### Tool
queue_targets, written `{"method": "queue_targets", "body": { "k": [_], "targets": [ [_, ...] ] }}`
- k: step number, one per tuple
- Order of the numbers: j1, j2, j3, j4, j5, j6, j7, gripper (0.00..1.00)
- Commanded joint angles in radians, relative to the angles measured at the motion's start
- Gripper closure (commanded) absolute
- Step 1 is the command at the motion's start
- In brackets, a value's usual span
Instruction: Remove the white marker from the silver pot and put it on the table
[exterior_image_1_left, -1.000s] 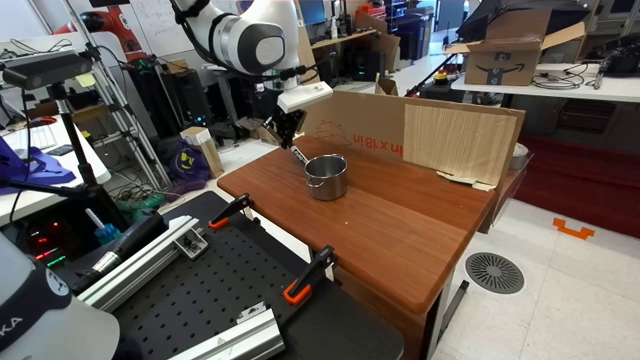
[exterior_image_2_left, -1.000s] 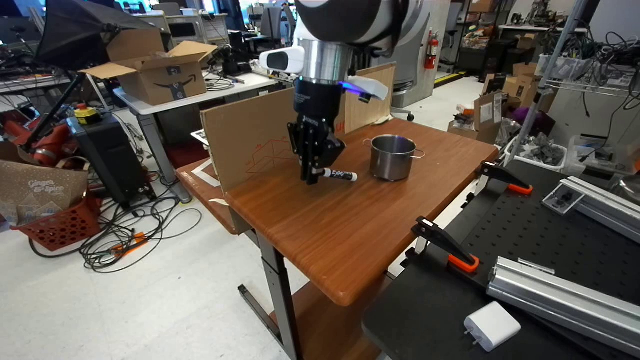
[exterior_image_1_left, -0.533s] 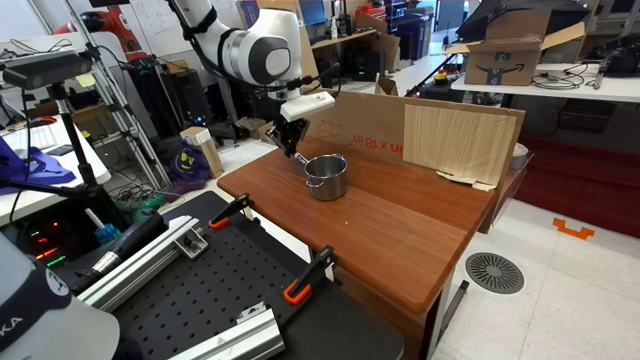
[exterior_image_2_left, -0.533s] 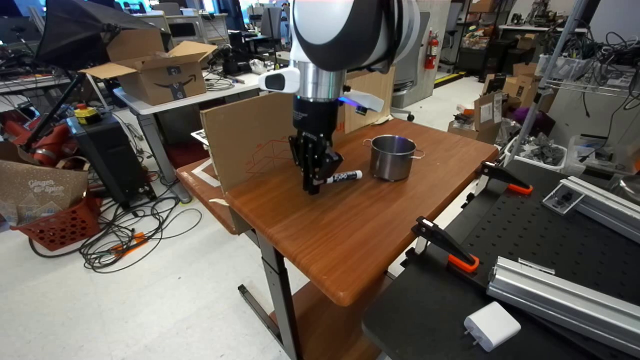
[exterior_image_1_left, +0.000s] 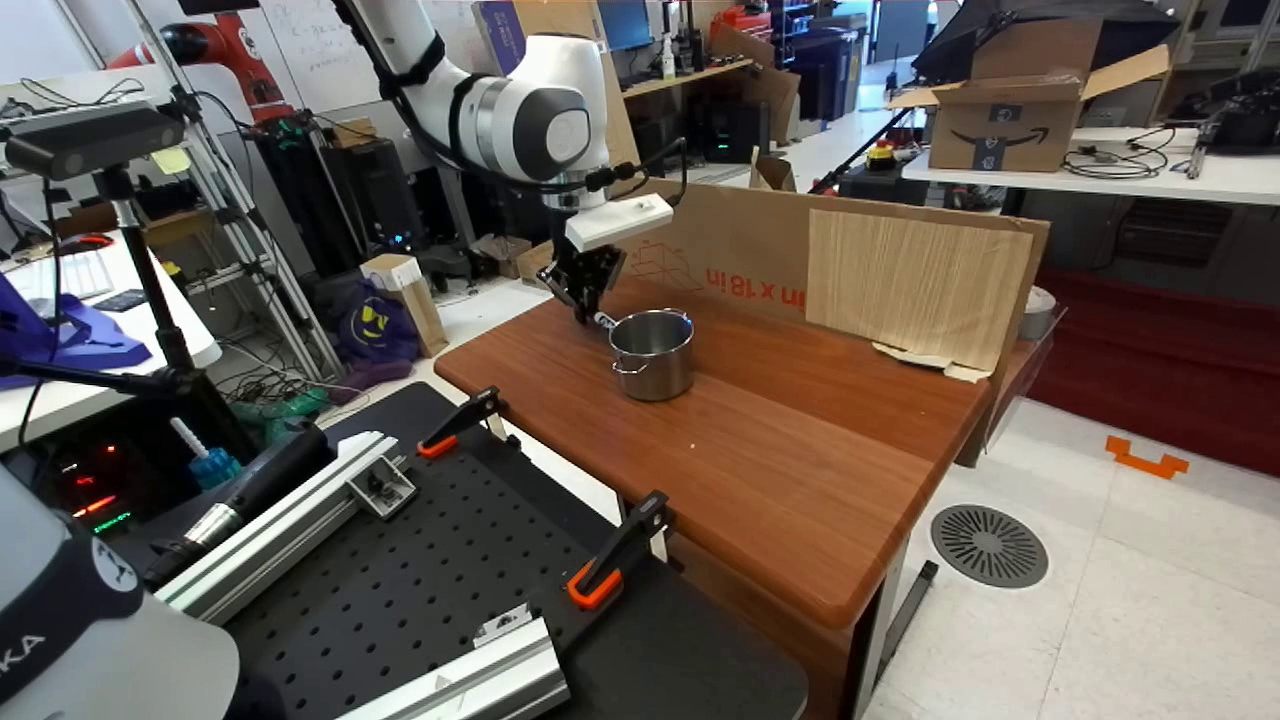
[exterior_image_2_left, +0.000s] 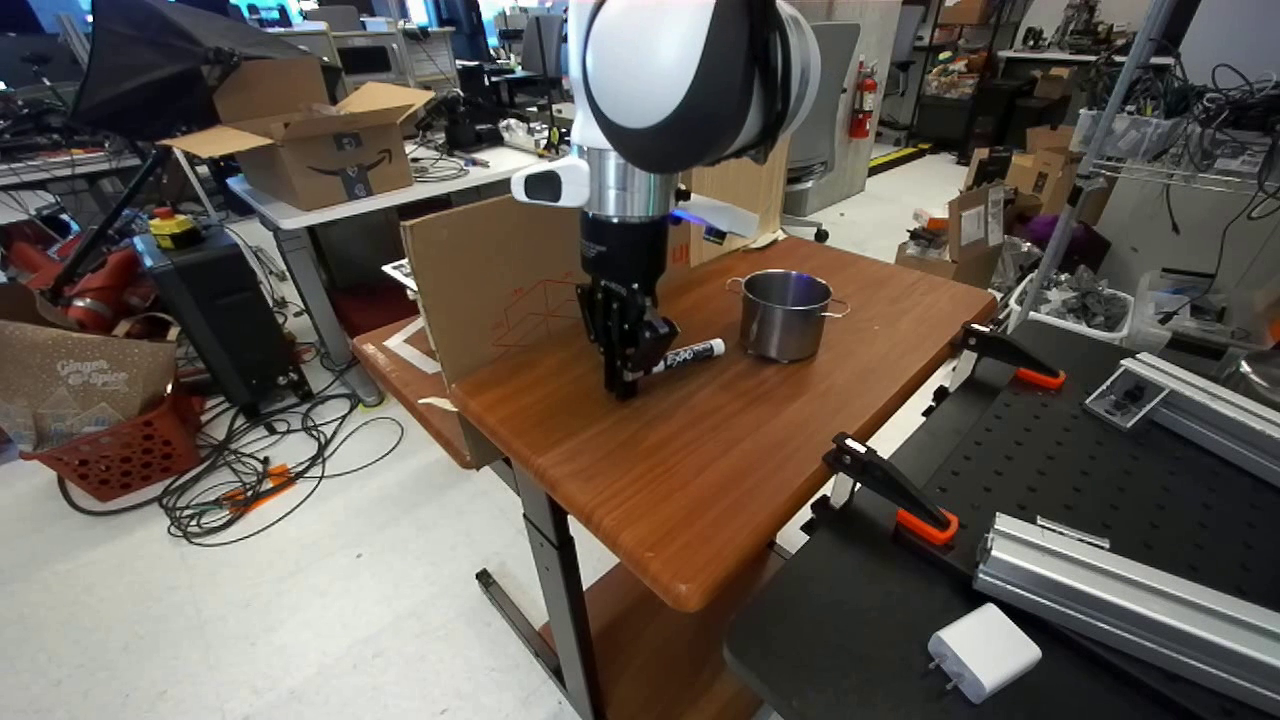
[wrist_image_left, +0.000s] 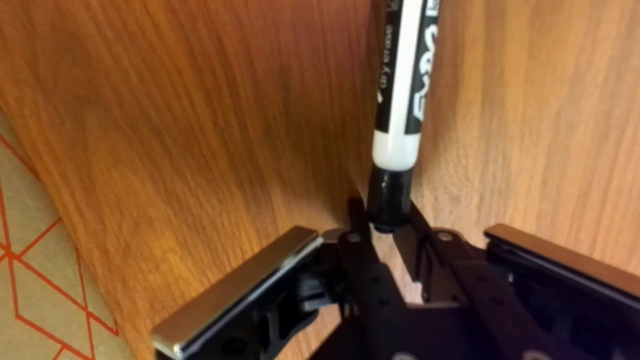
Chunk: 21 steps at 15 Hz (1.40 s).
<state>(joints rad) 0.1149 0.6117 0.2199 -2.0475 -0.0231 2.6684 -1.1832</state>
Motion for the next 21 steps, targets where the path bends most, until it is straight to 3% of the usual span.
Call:
{"method": "queue_targets", "body": {
  "k": [1,8,17,21],
  "targets": [
    [0.002,0.022,-0.002,0.031,-0.053,-0.025,0.056,0.50],
    [-0.004,0.022,0.005,0.034,-0.071,-0.029,0.086,0.01],
    [-0.009,0.013,0.010,0.033,-0.066,-0.035,0.087,0.00],
    [-0.021,-0.049,0.036,-0.022,-0.055,-0.019,0.076,0.00]
  ]
}}
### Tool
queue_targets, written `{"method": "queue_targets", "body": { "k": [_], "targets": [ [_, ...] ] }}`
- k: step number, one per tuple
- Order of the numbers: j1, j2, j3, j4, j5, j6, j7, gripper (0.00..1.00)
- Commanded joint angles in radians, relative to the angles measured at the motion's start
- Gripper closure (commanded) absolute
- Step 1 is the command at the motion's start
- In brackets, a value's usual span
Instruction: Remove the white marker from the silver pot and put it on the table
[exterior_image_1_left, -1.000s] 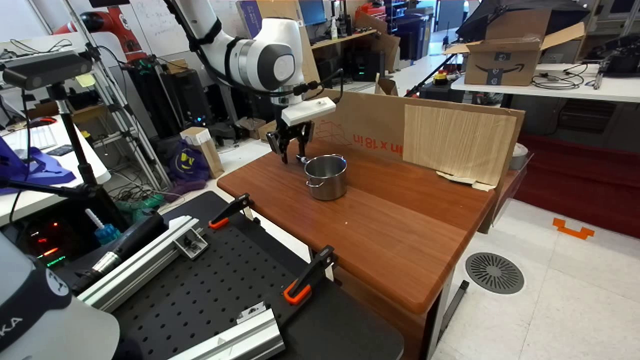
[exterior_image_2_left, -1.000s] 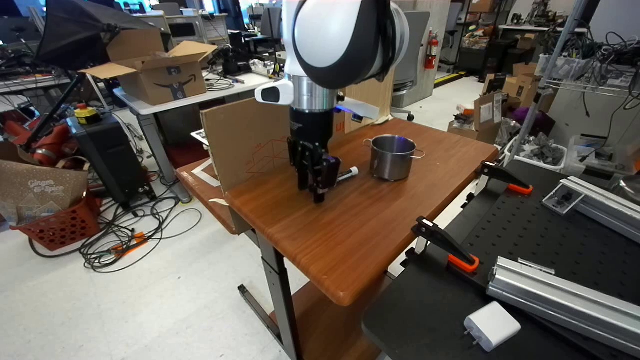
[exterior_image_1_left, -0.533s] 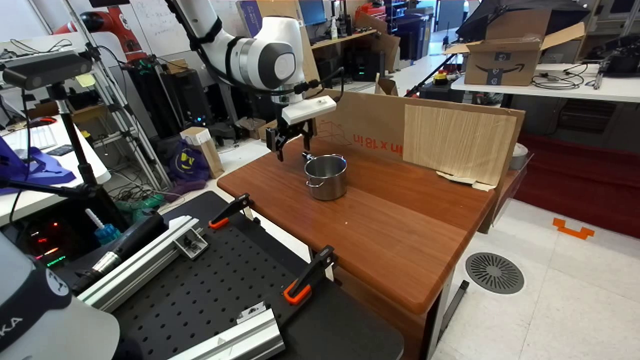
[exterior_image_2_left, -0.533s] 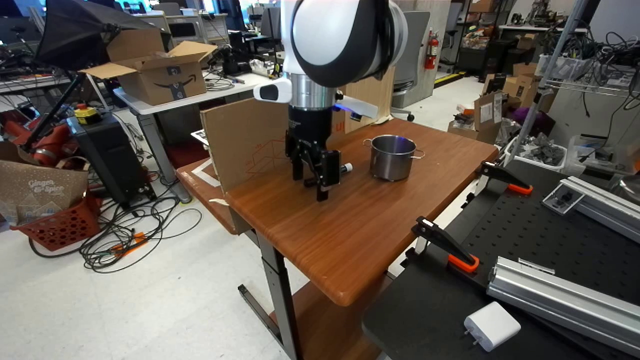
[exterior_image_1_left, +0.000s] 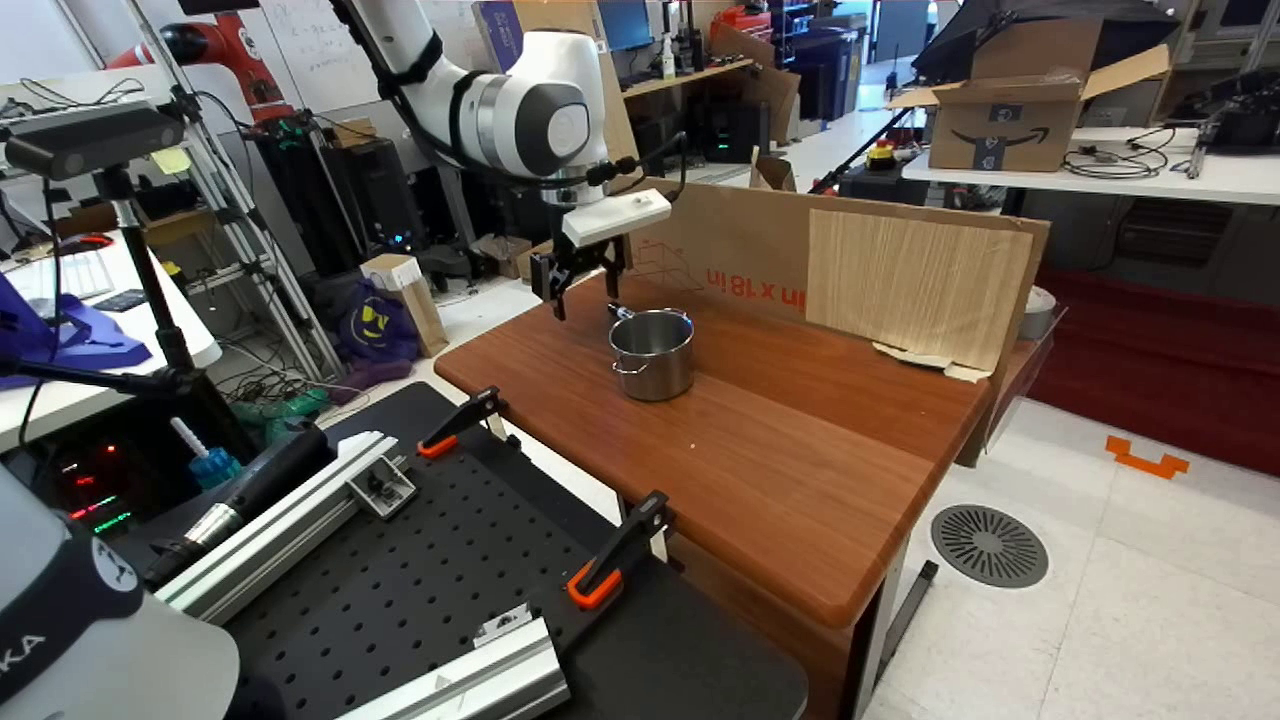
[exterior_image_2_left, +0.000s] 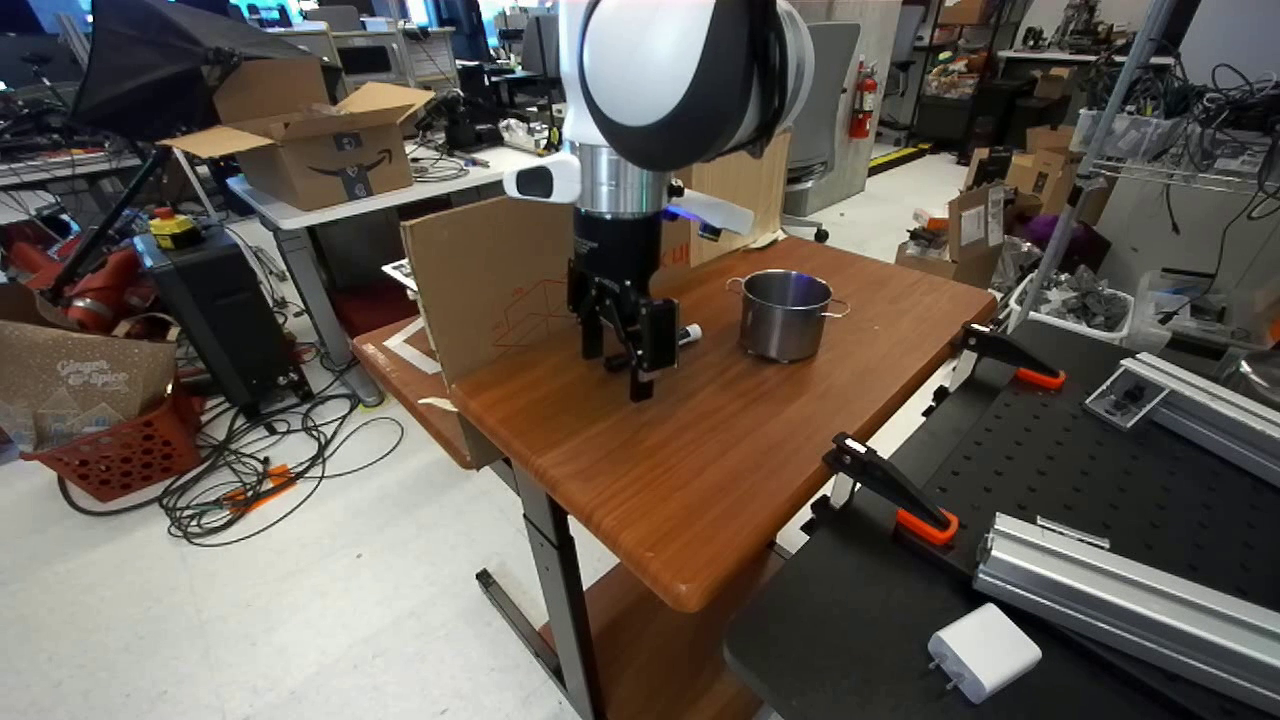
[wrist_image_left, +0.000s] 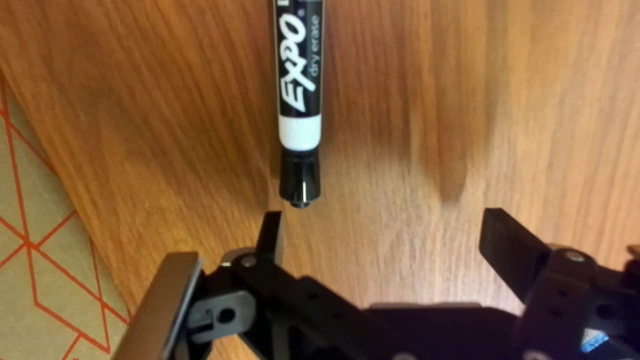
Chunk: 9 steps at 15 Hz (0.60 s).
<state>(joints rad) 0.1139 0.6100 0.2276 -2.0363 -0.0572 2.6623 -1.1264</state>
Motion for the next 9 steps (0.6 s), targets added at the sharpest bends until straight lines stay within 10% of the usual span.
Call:
{"method": "queue_targets", "body": {
  "k": [1,9],
  "targets": [
    [-0.024,-0.070,0.041,-0.053,-0.015,-0.005,0.014,0.00],
    [-0.021,-0.037,0.044,-0.023,-0.017,-0.002,0.013,0.00]
  ]
}}
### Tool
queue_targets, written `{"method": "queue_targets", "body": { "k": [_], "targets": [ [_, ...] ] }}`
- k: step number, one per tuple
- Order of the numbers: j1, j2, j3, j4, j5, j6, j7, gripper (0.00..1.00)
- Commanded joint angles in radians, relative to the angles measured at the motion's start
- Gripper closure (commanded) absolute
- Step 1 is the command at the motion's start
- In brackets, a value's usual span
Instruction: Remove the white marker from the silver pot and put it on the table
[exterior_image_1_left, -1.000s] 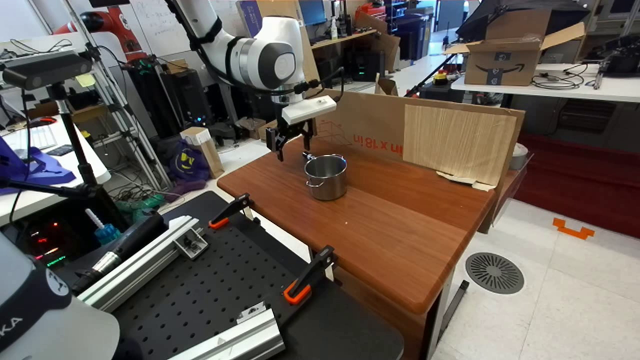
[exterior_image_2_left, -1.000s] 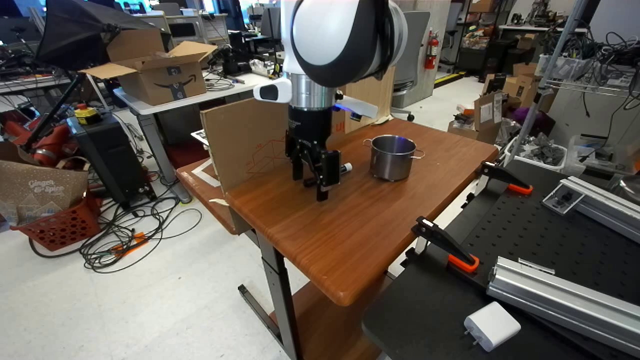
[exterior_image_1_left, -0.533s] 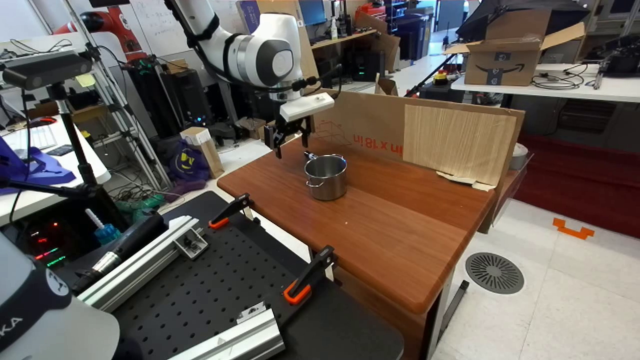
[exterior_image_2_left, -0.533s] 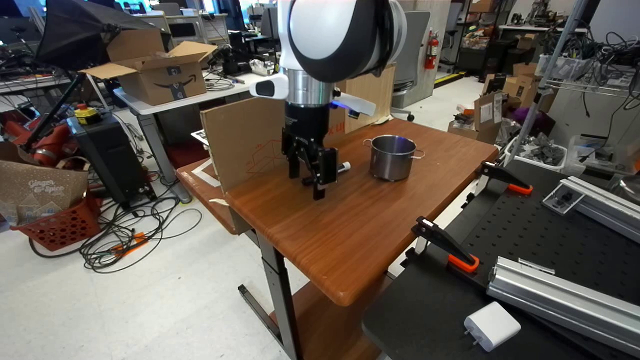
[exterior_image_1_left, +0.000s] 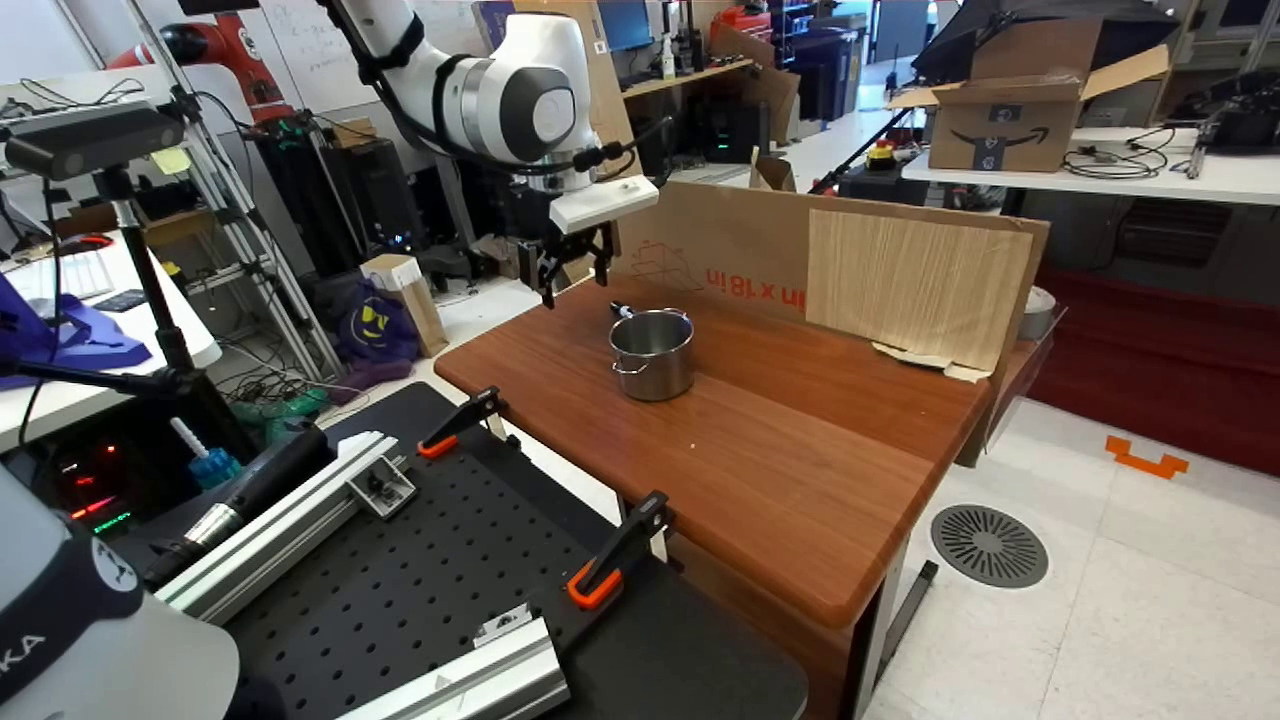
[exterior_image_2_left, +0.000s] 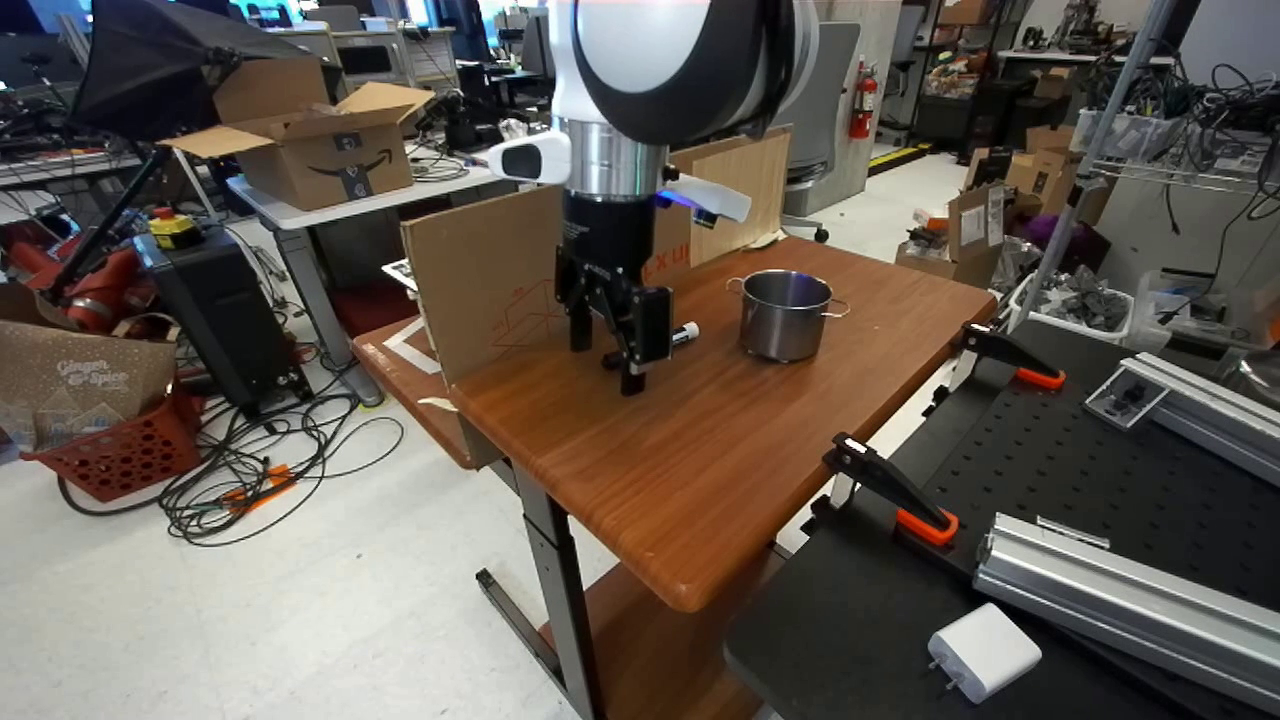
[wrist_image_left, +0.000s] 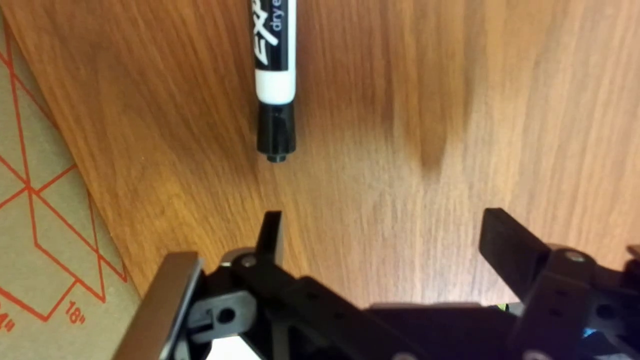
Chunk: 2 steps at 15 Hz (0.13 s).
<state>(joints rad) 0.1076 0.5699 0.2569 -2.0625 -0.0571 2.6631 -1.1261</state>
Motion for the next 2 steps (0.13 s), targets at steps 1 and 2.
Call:
{"method": "queue_targets", "body": {
  "k": [1,2],
  "targets": [
    [-0.015,0.003,0.015,0.003,-0.018,-0.003,0.013,0.00],
    [-0.015,0.003,0.015,0.003,-0.018,-0.003,0.013,0.00]
  ]
}}
